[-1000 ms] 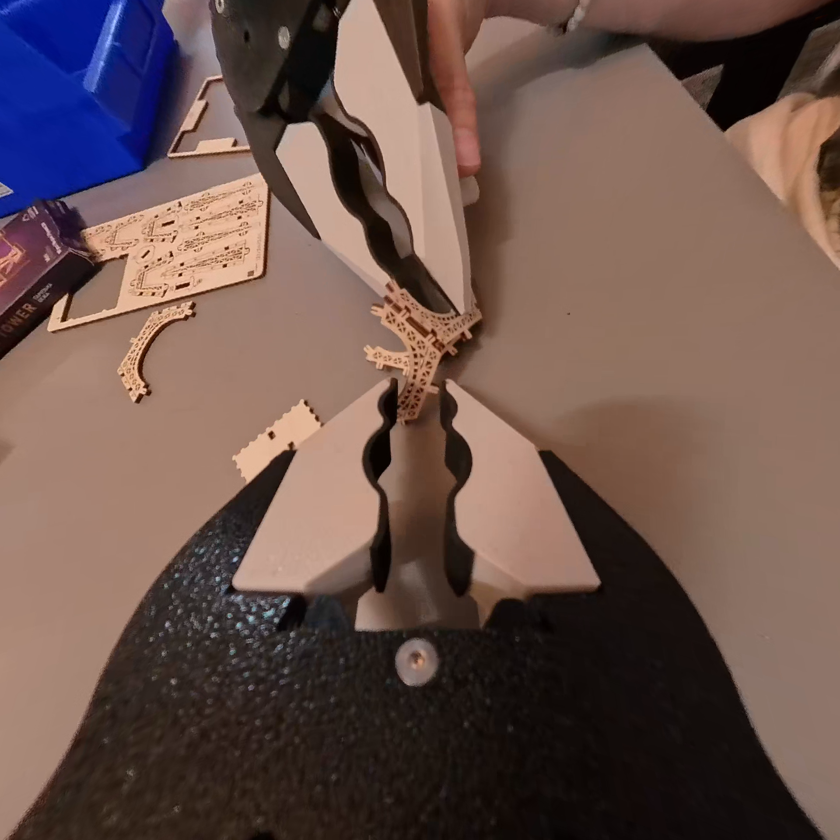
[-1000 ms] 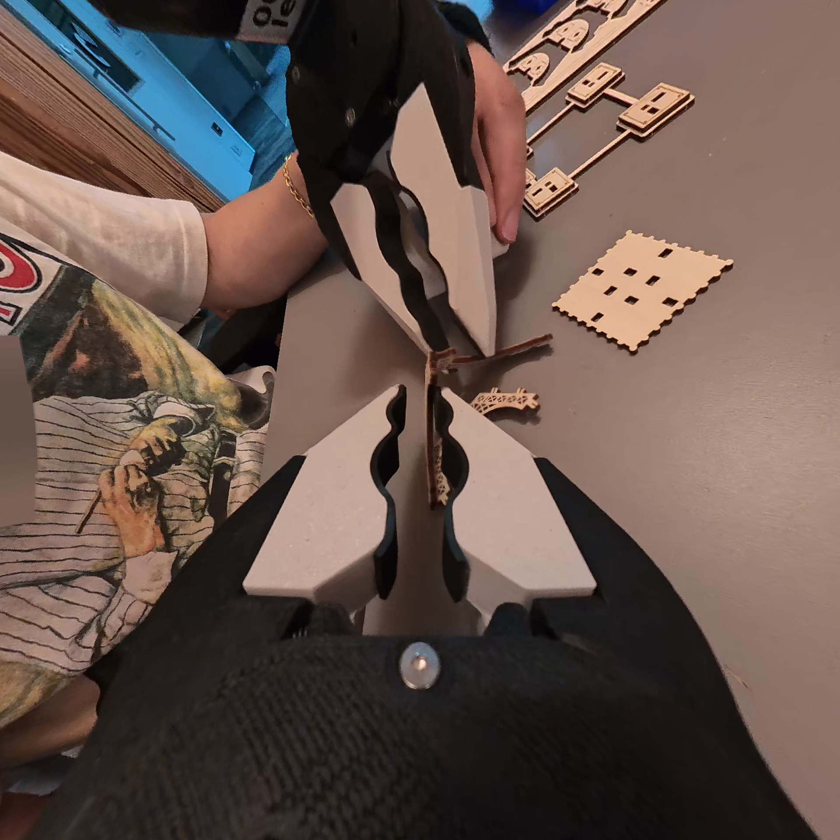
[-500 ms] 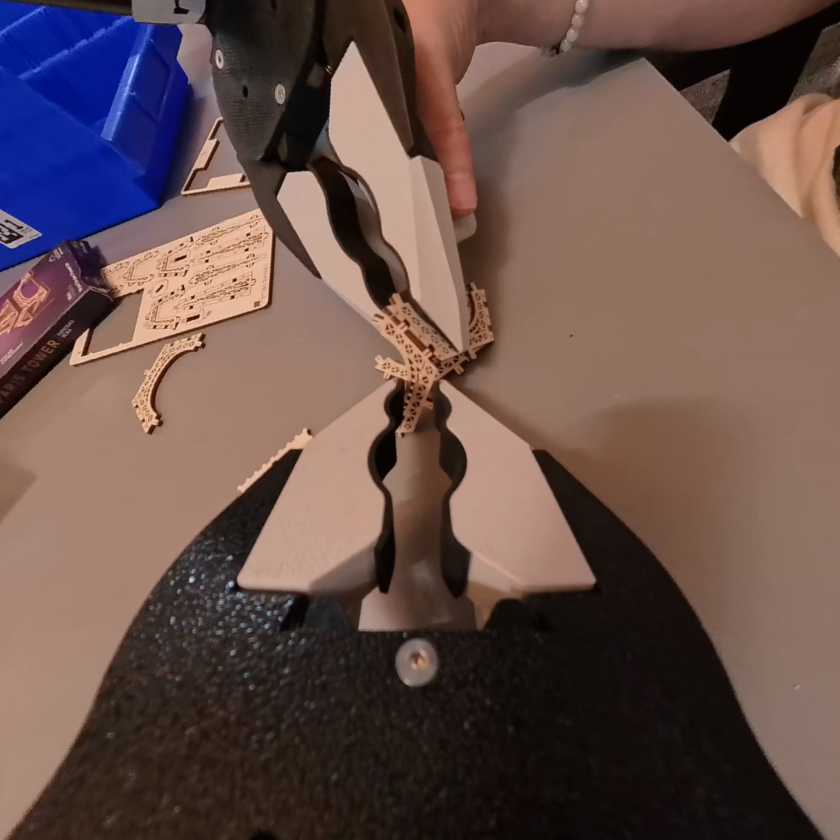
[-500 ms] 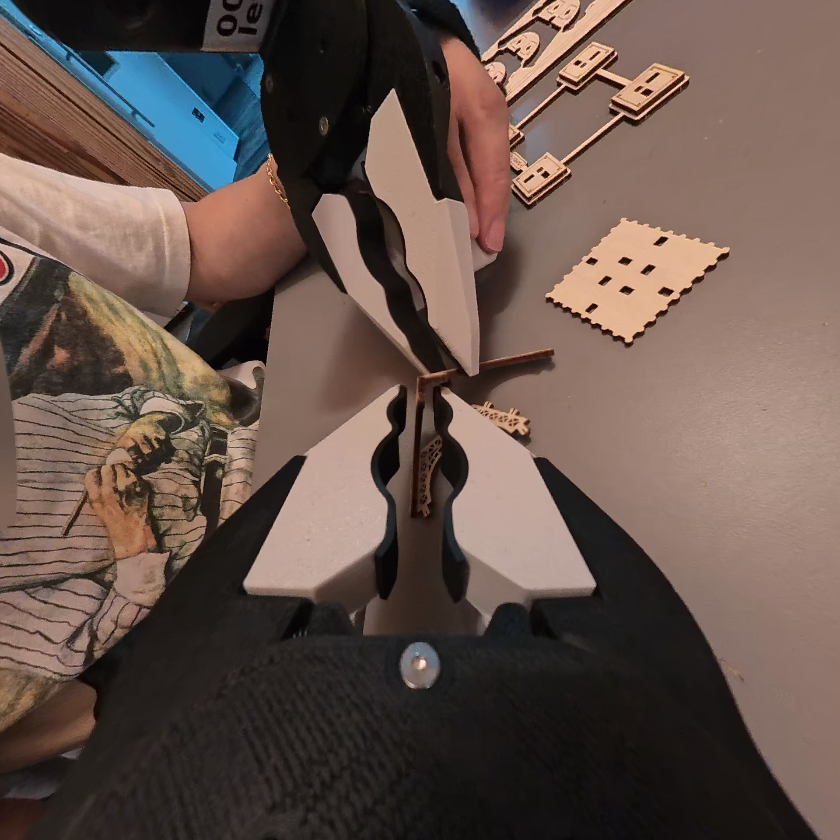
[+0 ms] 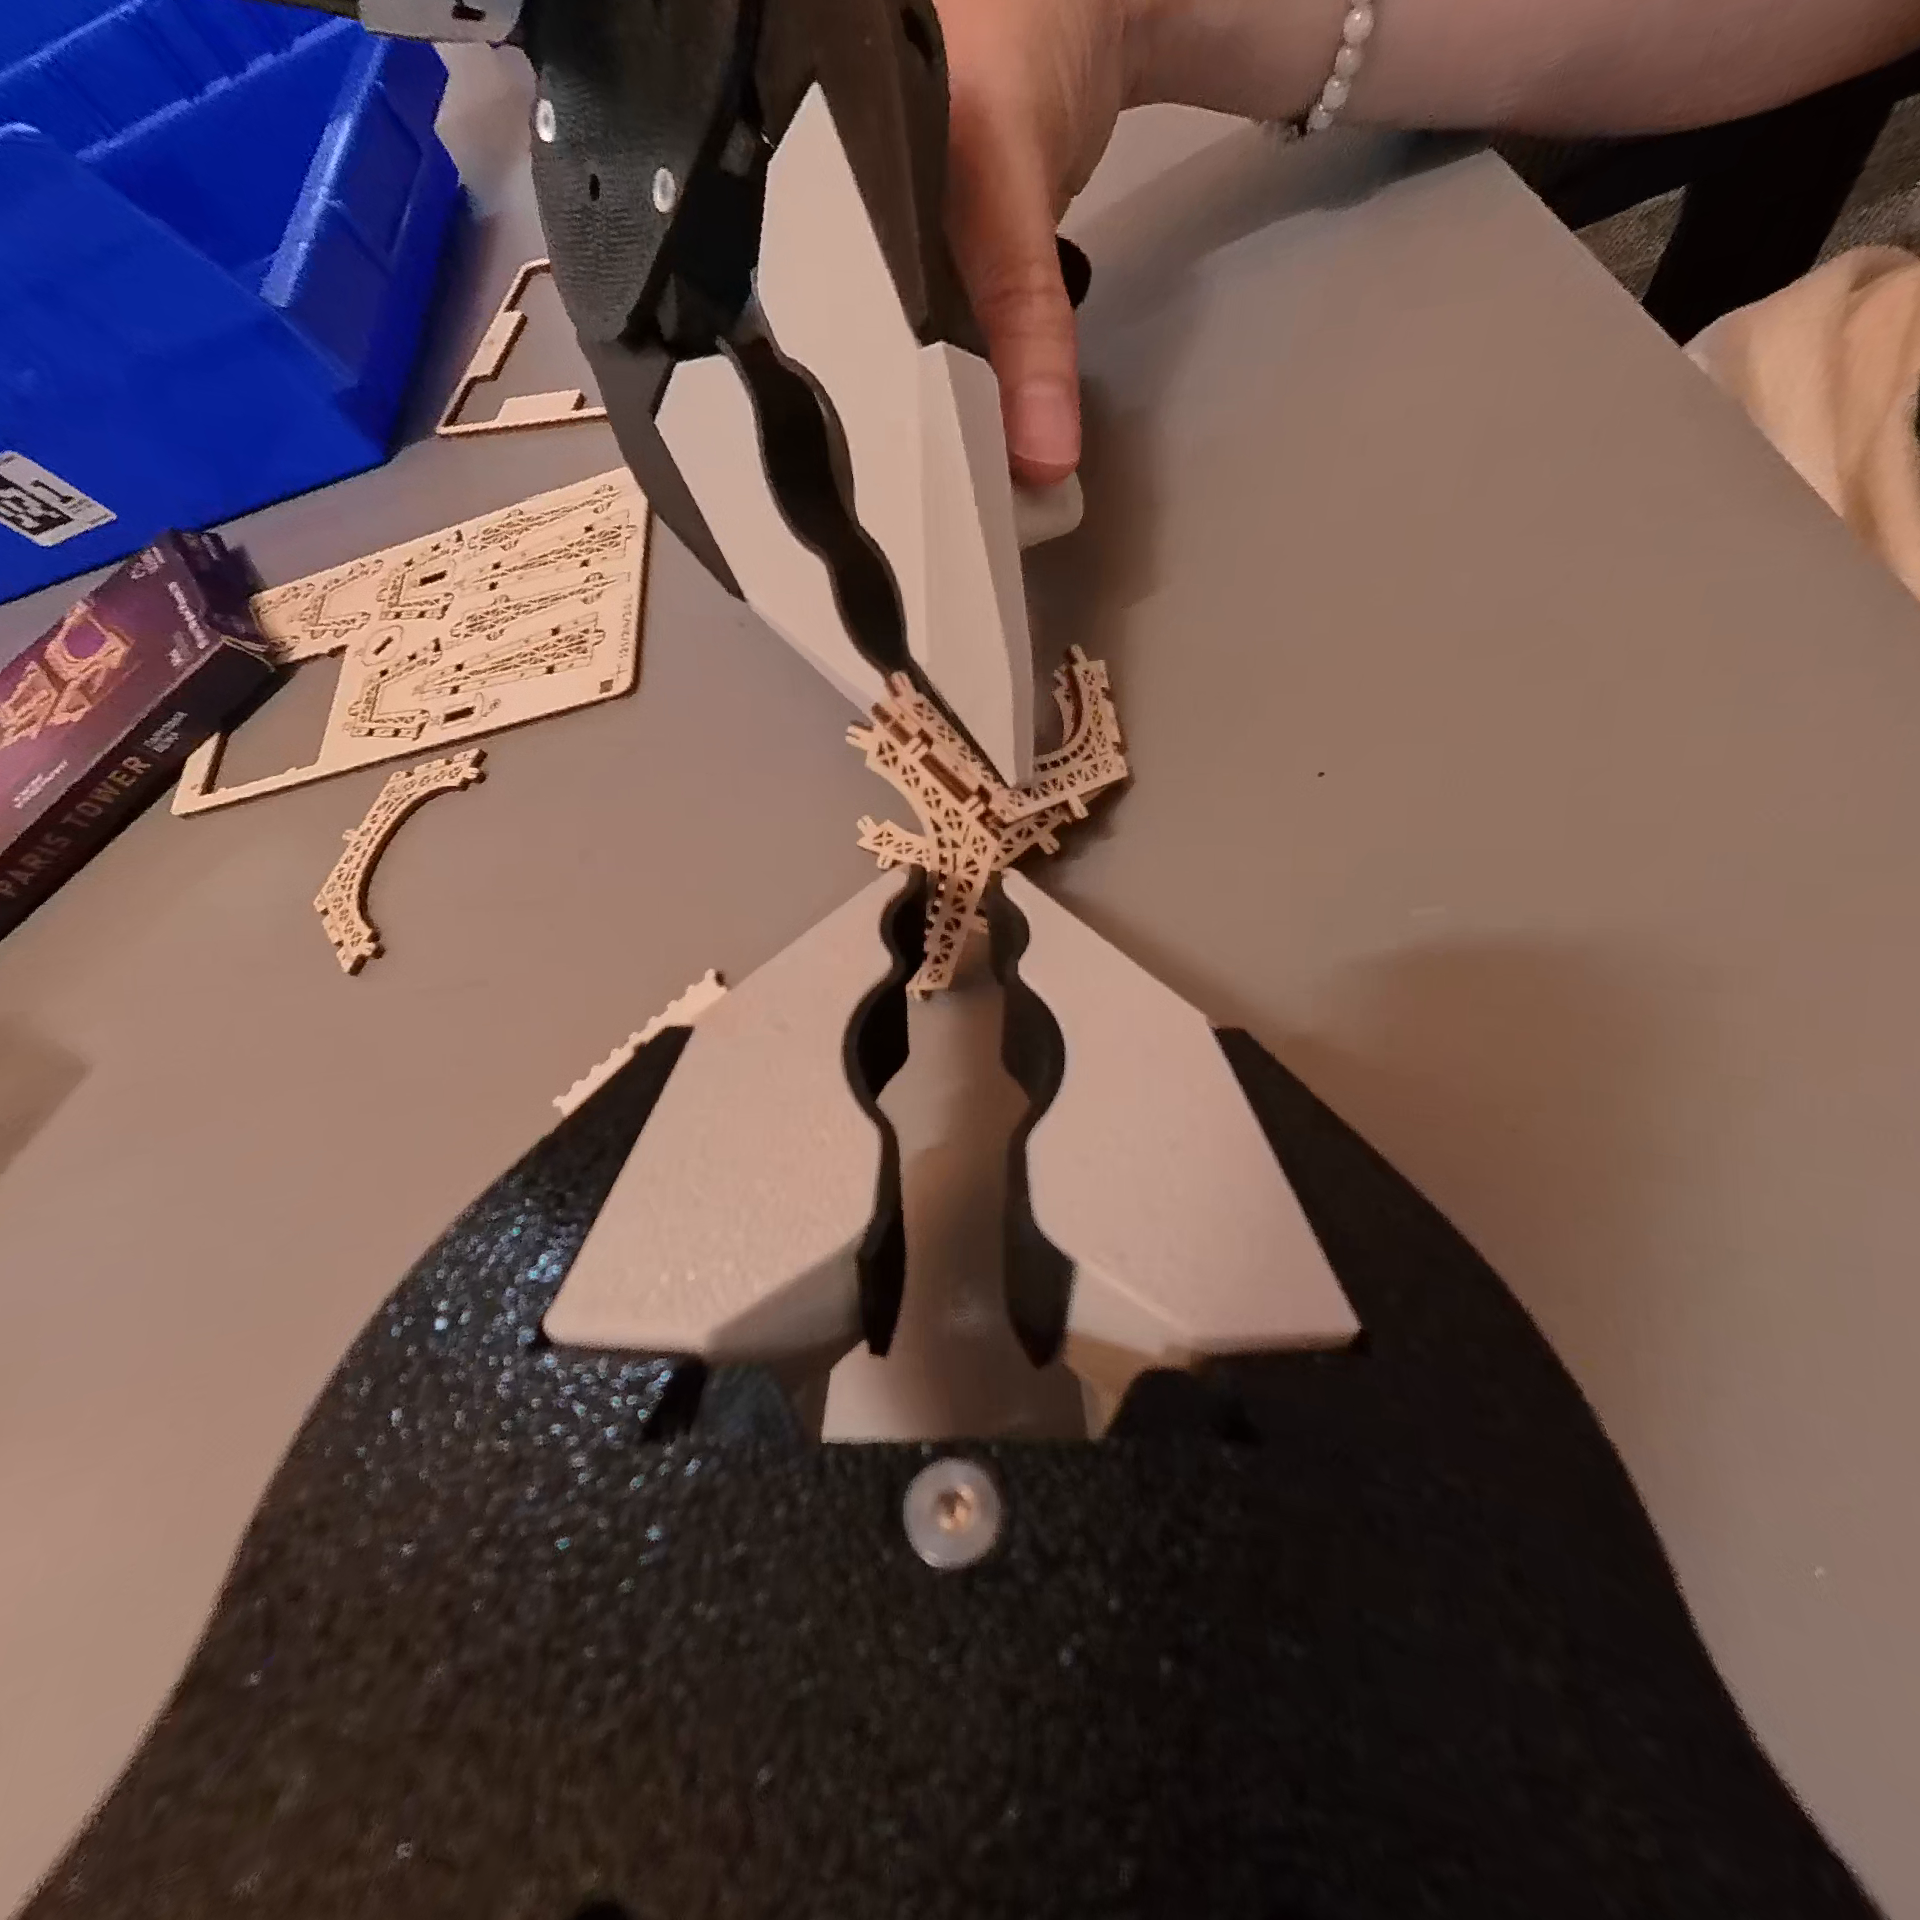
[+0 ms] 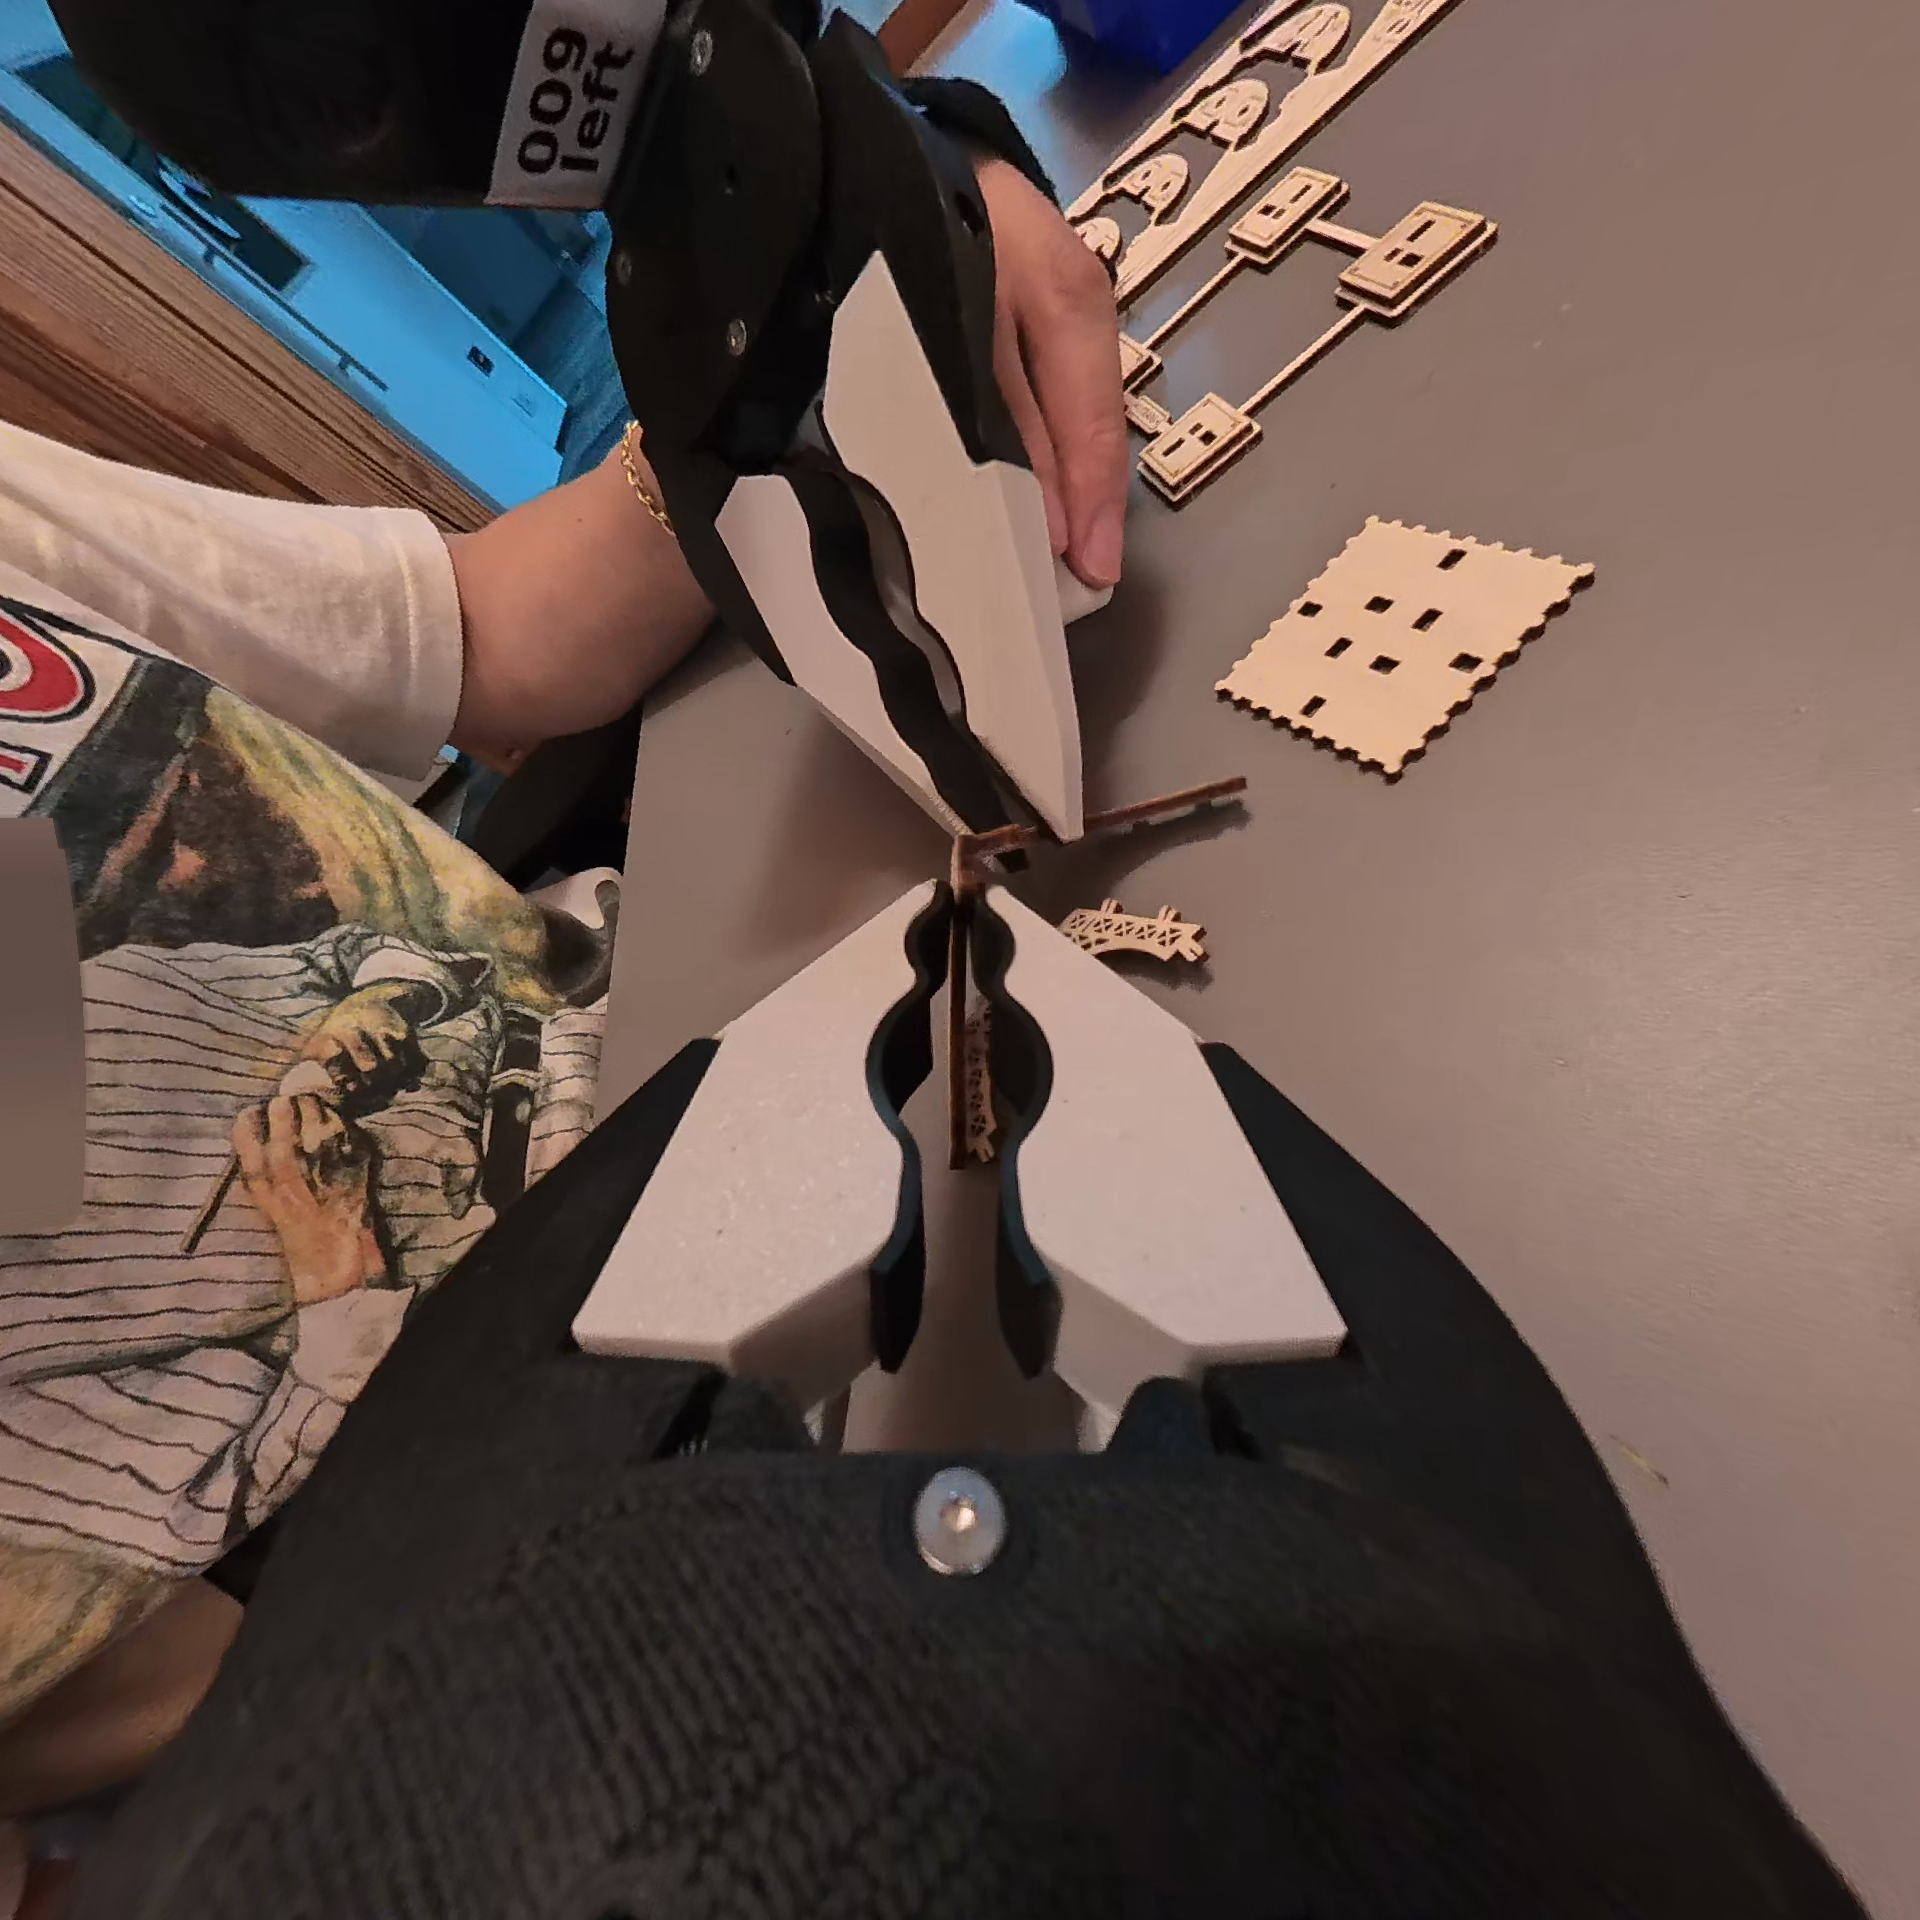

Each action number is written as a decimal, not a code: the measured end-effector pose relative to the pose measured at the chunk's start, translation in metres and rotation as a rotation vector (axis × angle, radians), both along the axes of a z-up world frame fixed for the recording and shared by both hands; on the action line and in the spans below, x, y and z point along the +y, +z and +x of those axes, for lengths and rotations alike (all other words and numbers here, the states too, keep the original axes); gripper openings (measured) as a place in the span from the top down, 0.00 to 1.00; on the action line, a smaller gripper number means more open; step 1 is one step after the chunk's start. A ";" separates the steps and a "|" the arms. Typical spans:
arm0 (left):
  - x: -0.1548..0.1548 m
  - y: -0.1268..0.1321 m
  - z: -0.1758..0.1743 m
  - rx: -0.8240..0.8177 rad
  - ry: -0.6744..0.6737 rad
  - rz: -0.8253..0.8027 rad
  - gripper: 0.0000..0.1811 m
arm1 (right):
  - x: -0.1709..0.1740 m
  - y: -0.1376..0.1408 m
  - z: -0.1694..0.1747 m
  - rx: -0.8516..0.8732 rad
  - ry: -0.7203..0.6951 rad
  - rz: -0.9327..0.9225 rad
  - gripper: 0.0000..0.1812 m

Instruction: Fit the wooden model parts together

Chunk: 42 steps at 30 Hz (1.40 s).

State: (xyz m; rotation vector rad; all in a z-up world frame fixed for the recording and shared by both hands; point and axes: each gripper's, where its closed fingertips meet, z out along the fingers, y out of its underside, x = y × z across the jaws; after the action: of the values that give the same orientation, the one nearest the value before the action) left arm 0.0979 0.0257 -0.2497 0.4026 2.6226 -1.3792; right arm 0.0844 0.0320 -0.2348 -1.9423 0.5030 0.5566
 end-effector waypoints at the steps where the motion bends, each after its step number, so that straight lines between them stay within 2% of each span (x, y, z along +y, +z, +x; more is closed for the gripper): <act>1: 0.000 -0.001 -0.001 0.002 -0.005 0.006 0.96 | 0.000 -0.001 -0.001 -0.002 0.010 -0.006 1.00; 18: -0.001 0.002 -0.004 0.091 0.021 0.033 0.96 | 0.001 0.000 -0.002 -0.045 0.032 -0.007 0.99; 26: -0.002 0.001 -0.001 0.067 0.042 0.042 0.96 | 0.000 0.000 0.001 -0.026 0.018 -0.003 0.99; 32: -0.003 0.008 -0.007 0.095 -0.004 -0.030 0.95 | 0.000 0.008 -0.005 -0.008 0.056 0.048 1.00; 35: -0.004 0.015 -0.010 0.102 -0.013 -0.061 0.90 | -0.002 0.015 -0.012 0.012 0.098 0.103 1.00; 38: -0.006 0.023 -0.019 0.059 -0.058 -0.077 0.95 | -0.003 0.024 -0.017 0.040 0.136 0.164 1.00; 42: -0.011 0.034 -0.025 0.017 -0.066 -0.088 0.96 | -0.007 0.036 -0.022 0.056 0.165 0.246 1.00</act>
State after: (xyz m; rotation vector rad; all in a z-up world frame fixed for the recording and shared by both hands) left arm 0.0732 0.0144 -0.2161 0.4709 2.5727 -1.5180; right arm 0.0626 0.0245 -0.1985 -1.7455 0.2947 0.7451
